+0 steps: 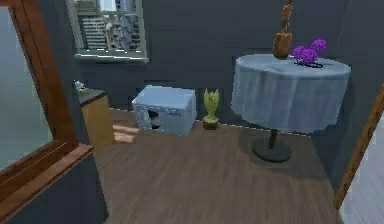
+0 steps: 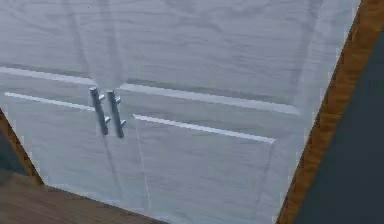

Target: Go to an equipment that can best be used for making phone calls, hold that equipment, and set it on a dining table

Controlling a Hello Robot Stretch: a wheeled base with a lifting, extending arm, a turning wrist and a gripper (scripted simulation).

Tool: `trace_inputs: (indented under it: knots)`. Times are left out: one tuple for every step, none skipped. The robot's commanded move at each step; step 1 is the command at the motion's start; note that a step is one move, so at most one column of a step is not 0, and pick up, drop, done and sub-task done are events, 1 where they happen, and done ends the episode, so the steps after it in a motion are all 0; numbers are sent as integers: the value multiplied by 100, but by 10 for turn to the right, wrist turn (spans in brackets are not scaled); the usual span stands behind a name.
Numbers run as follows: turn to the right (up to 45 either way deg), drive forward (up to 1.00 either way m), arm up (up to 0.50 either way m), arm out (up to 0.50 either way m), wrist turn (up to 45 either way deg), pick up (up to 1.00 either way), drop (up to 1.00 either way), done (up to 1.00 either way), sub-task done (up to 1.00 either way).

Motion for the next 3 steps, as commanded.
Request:
trace_inputs:
  knots:
    - [0, 100, 0, 0, 0, 0, 0, 0, 0]
    - [90, 0, 0, 0, 0, 0, 0, 0, 0]
    - [0, 5, 0, 0, 0, 0, 0, 0, 0]
